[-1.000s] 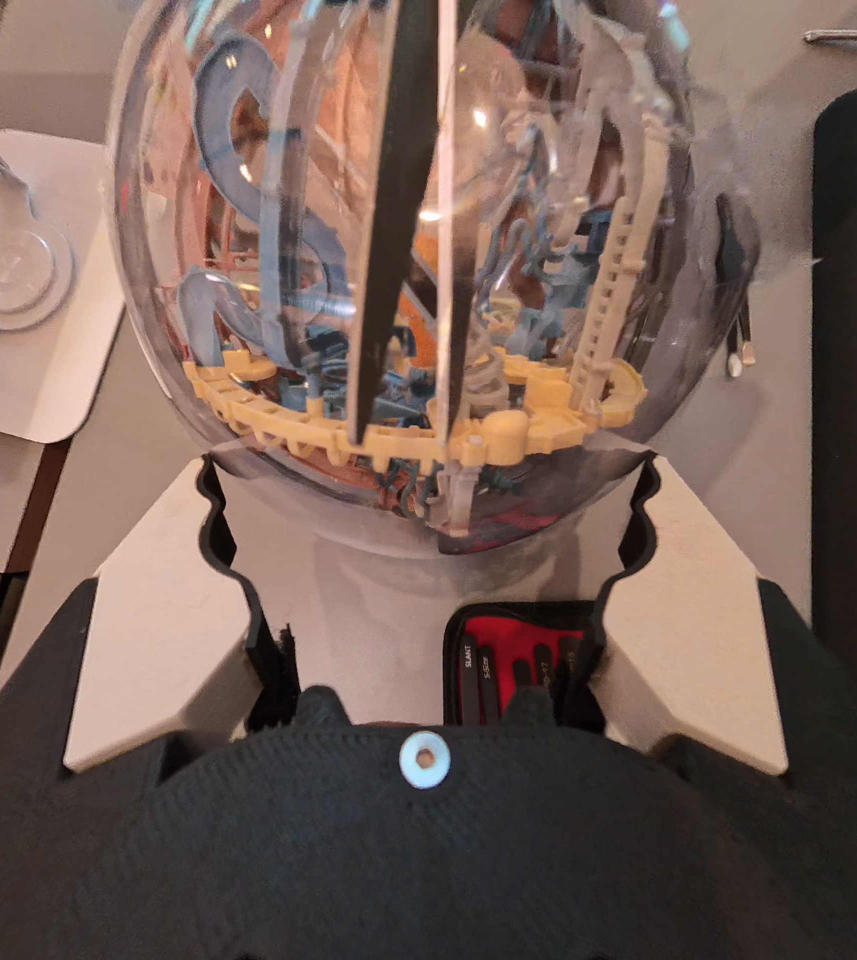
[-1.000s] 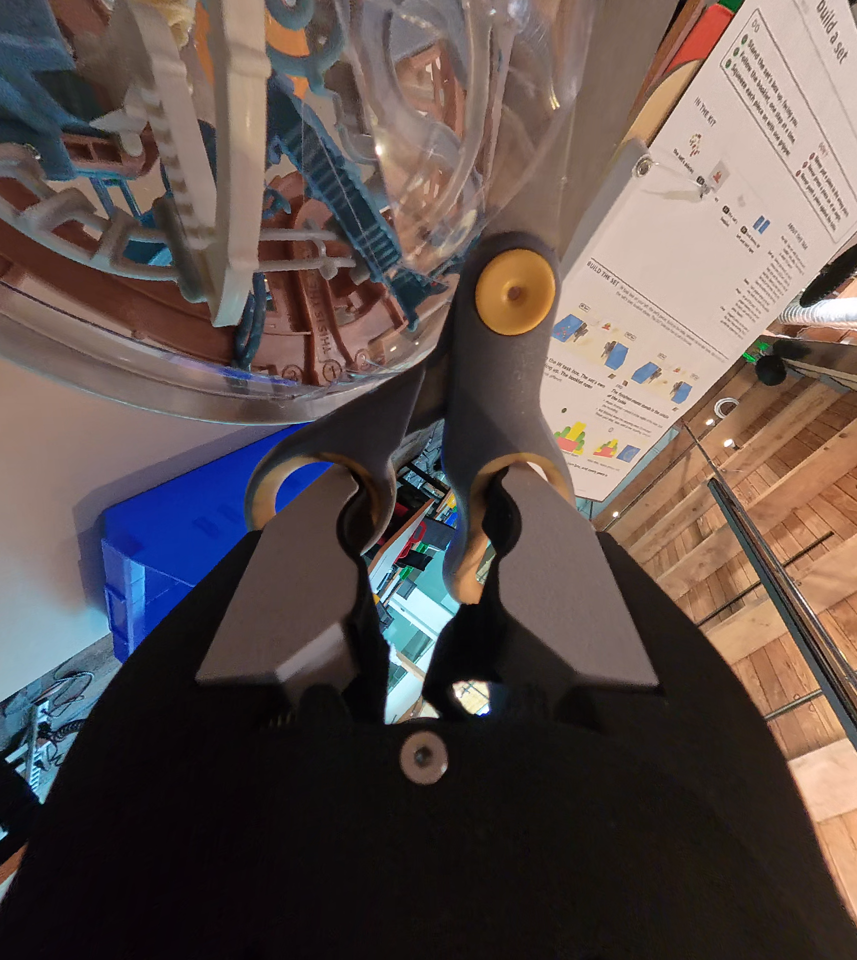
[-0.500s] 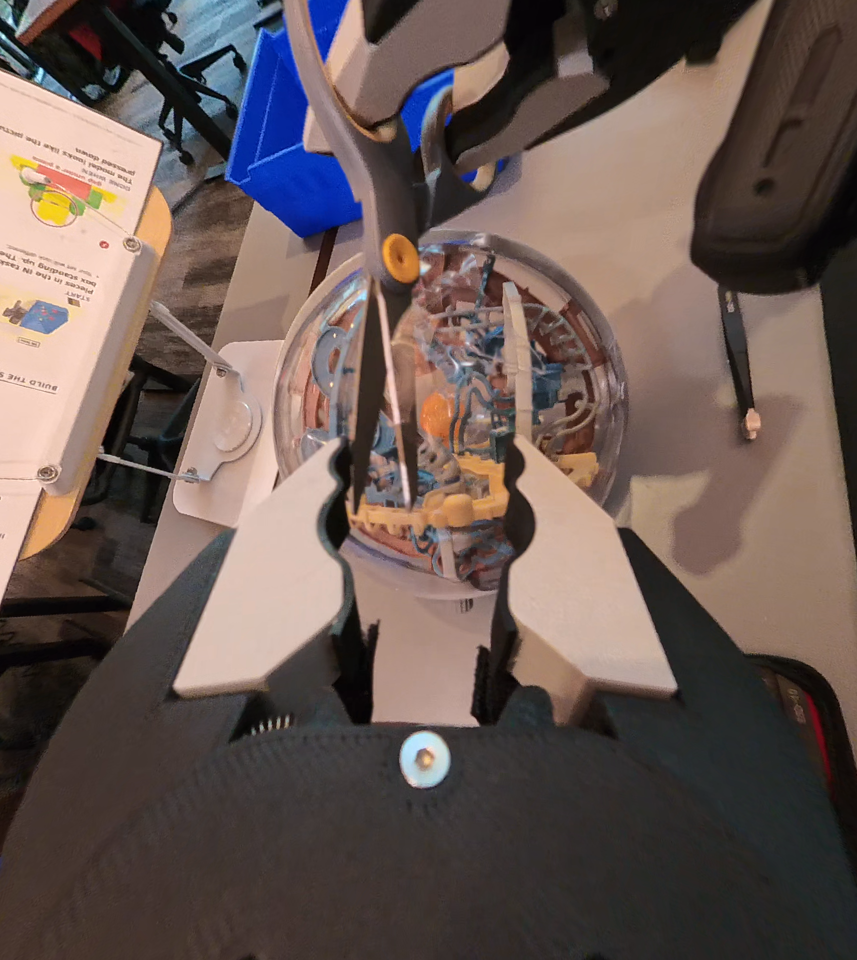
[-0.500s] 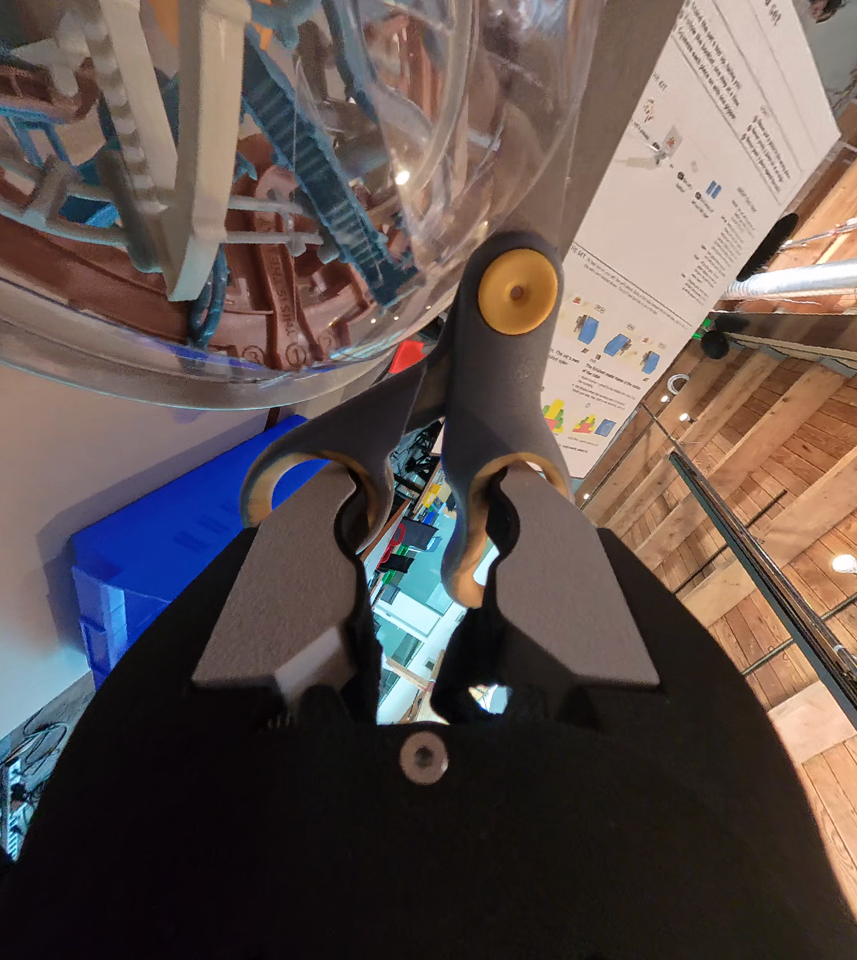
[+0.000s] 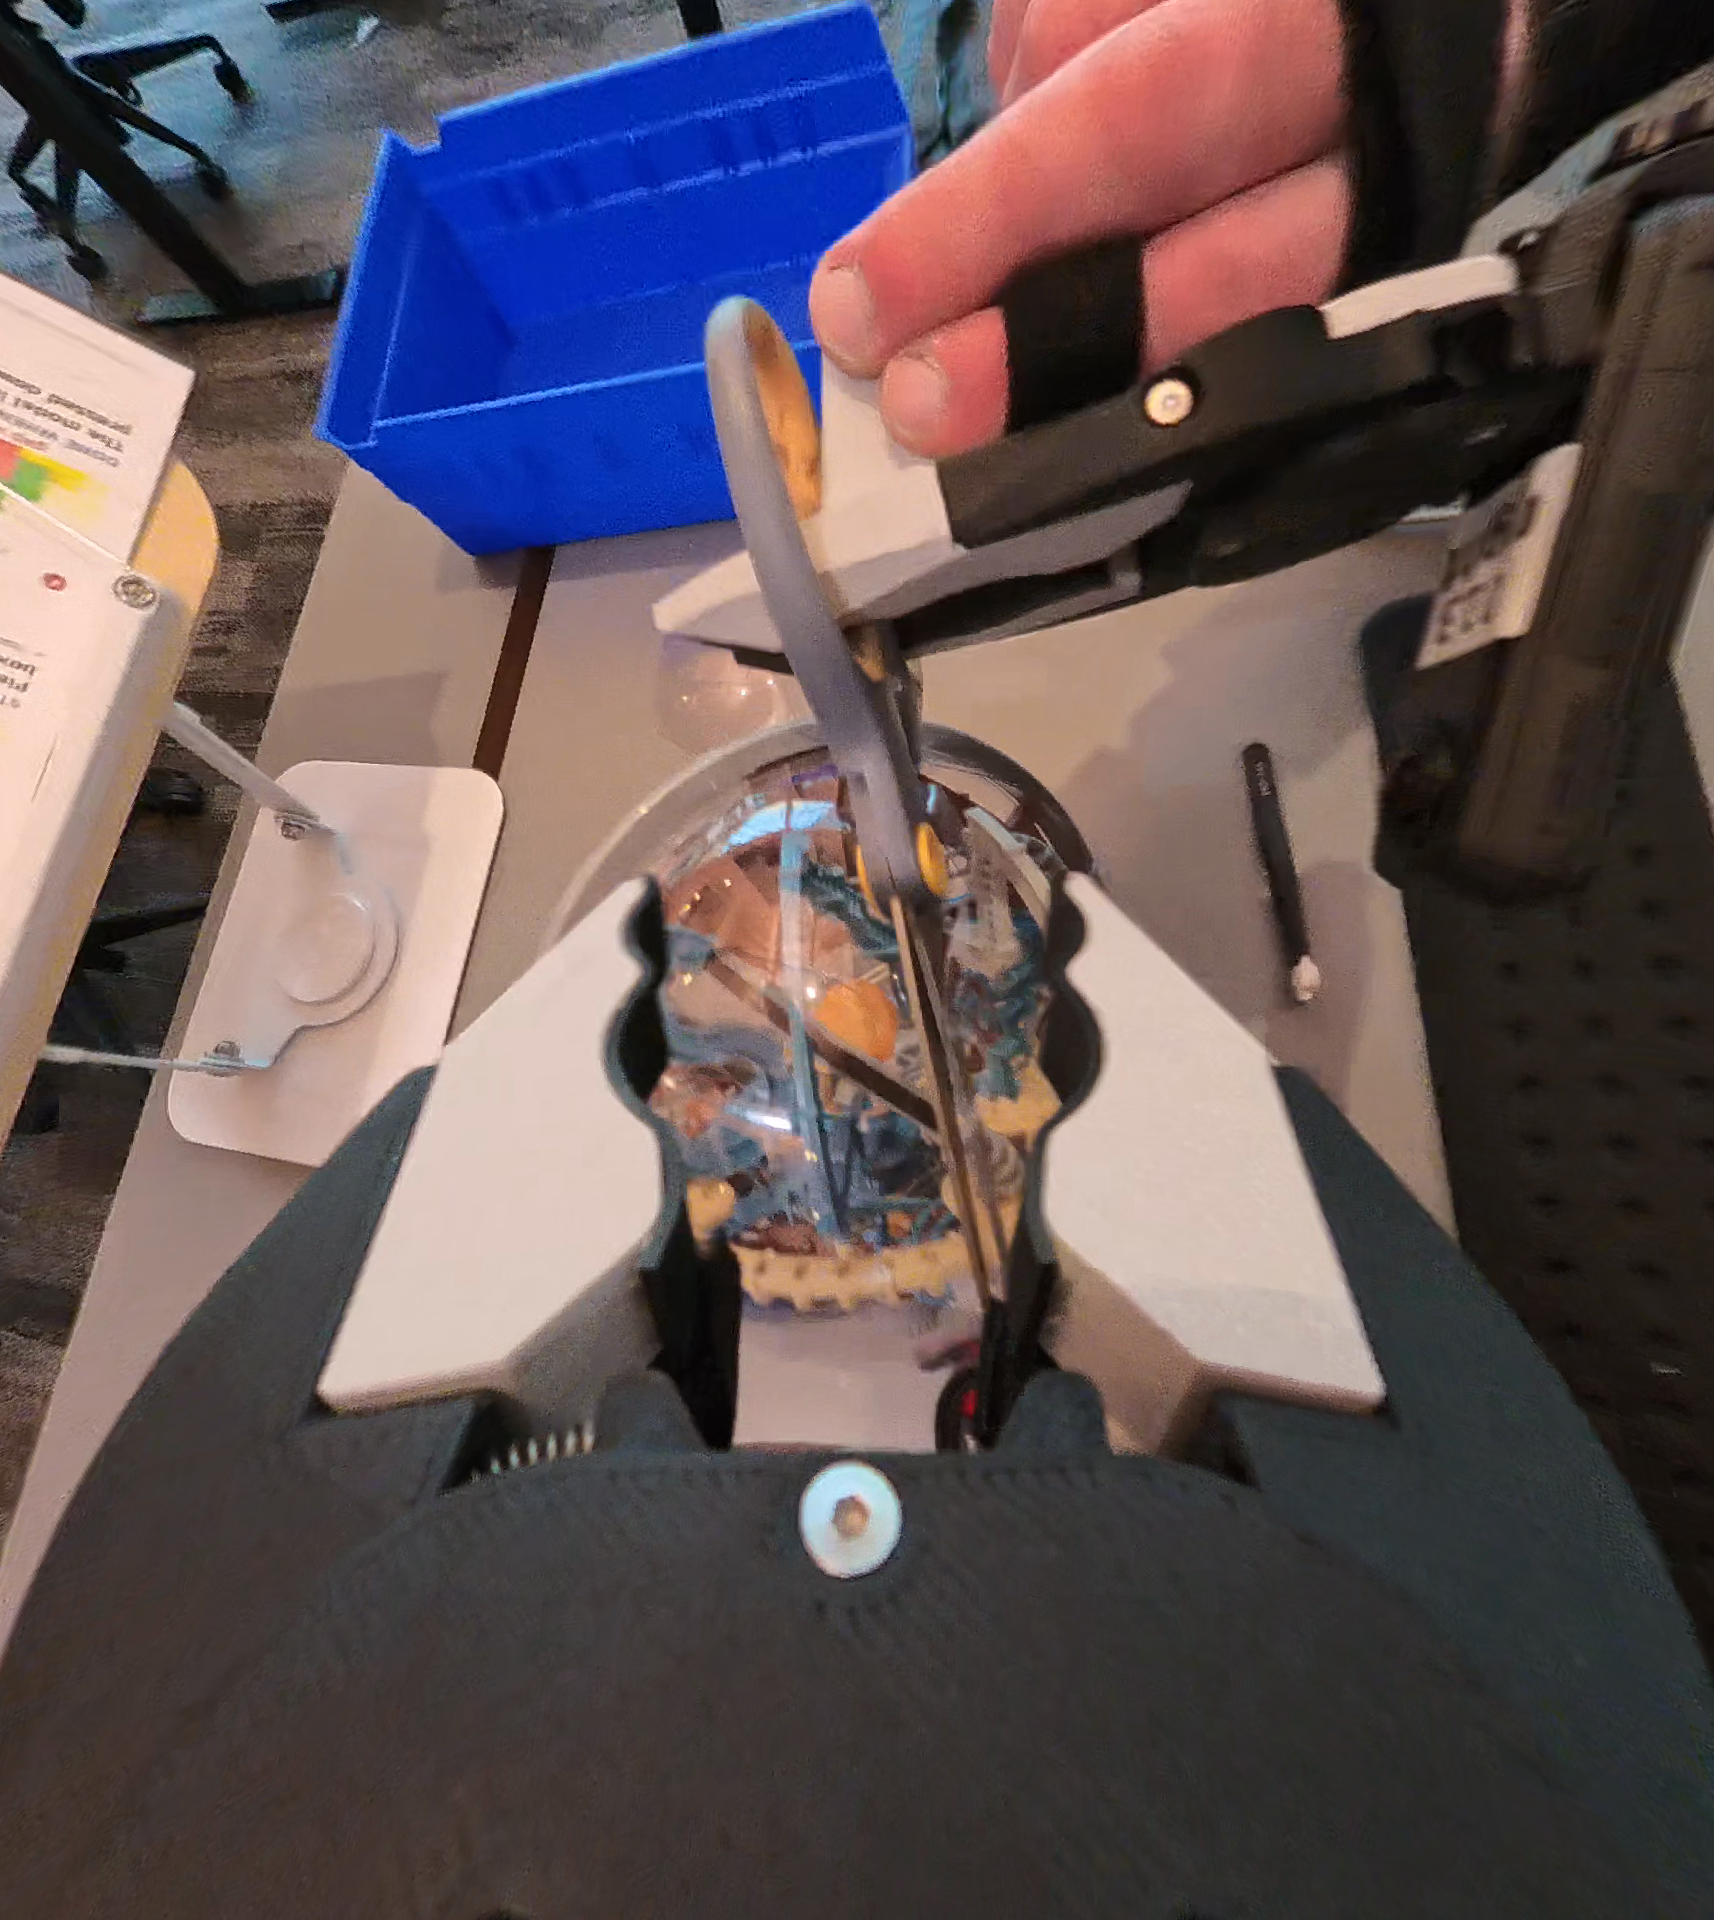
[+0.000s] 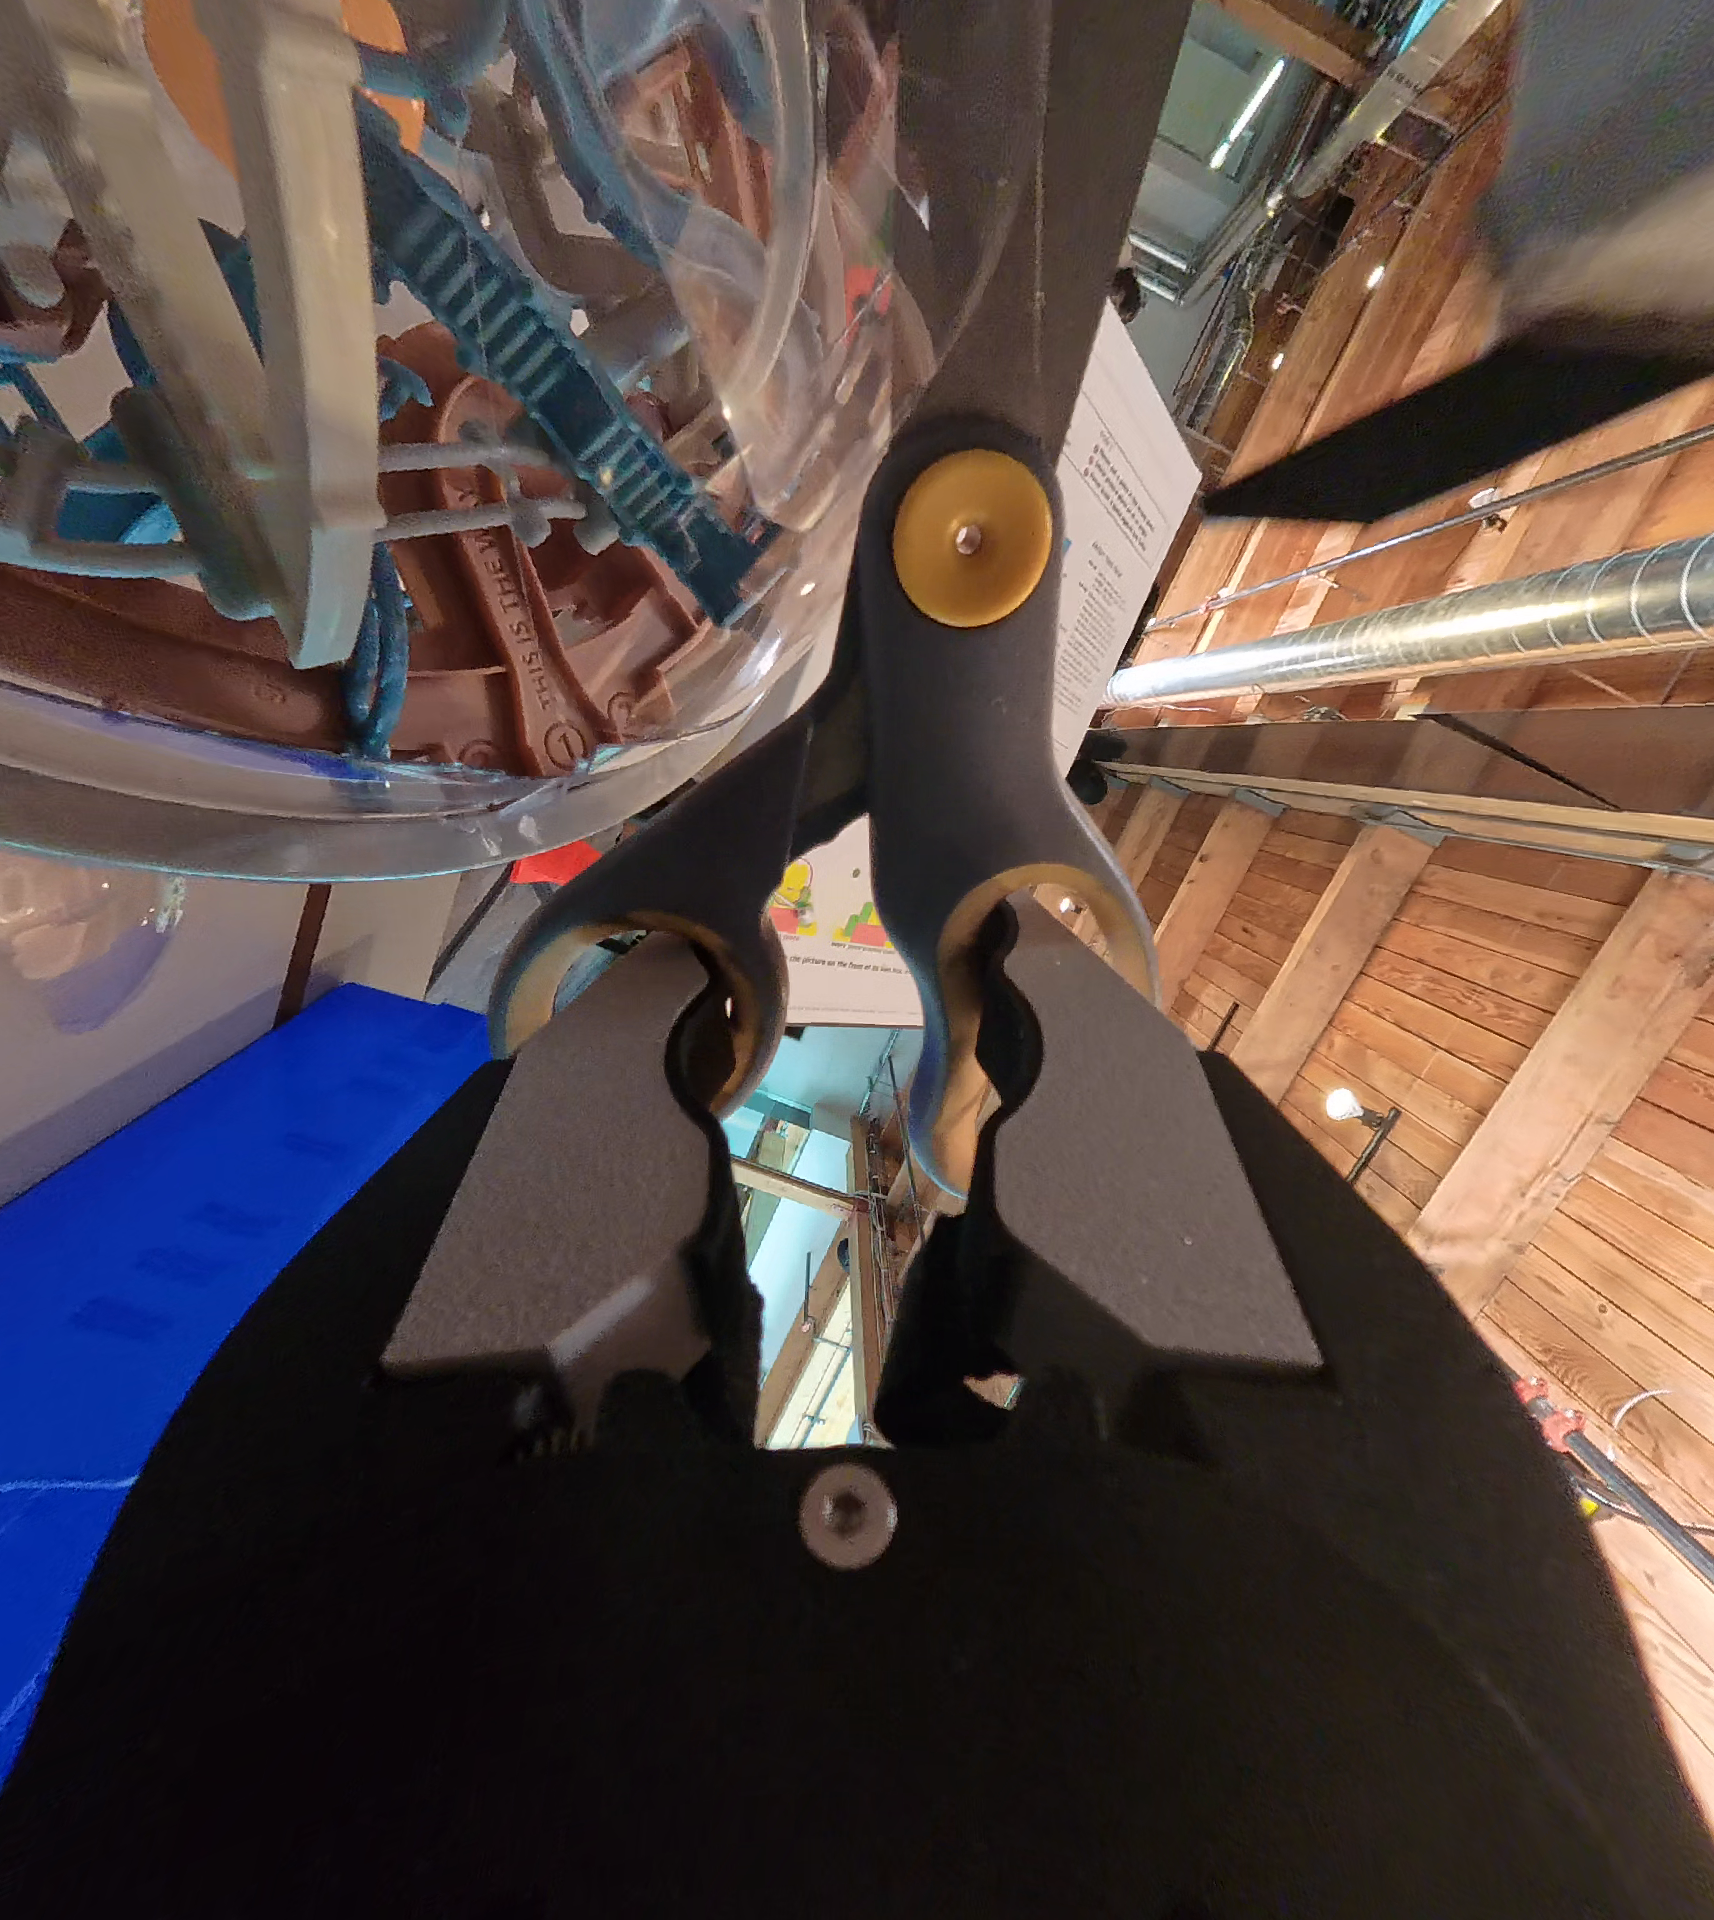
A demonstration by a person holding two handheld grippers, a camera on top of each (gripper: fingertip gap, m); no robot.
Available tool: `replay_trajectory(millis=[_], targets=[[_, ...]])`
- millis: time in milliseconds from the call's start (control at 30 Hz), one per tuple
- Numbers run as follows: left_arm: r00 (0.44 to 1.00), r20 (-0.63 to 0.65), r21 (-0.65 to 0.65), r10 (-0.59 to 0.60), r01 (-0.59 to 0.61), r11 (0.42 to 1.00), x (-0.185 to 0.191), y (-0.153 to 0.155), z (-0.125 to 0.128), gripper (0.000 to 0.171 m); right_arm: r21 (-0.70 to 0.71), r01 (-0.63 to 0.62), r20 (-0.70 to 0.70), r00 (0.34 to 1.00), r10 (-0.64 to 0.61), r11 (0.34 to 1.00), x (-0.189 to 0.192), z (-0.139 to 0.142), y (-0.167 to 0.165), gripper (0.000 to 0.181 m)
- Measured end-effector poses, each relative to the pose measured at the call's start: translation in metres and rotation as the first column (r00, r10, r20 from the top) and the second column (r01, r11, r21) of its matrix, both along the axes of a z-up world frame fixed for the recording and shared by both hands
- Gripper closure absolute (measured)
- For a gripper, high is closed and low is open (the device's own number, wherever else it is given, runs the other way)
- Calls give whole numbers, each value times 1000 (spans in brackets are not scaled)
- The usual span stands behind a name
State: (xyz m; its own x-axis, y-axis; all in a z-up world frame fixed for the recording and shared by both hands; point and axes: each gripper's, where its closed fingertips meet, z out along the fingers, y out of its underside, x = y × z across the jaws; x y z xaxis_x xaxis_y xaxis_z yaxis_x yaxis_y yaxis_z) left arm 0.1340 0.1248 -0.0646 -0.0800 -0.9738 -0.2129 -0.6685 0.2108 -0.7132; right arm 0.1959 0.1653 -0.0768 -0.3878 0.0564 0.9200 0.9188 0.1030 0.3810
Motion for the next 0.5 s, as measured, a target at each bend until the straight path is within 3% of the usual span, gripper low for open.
replay_trajectory(millis=[67,200,367,500], targets=[[999,-41,-45,-33,31,999,15,-3,-10,117,-4,-3,-11,1000,3,1000,-2,0,2,140],[996,-83,29,-15,17,999,33,2,-28,151,-42,4,-38,999,-6,999,-9,-3,2,138],[999,-39,-6,22,-22,1000,31,12,-29,157,-148,83,-61,994,-92,986,3,-12,2,120],[1000,-6,18,20,-20,1000,27,13,-29,159,-228,26,-183,981,-69,973,4,-5,-22,119]])
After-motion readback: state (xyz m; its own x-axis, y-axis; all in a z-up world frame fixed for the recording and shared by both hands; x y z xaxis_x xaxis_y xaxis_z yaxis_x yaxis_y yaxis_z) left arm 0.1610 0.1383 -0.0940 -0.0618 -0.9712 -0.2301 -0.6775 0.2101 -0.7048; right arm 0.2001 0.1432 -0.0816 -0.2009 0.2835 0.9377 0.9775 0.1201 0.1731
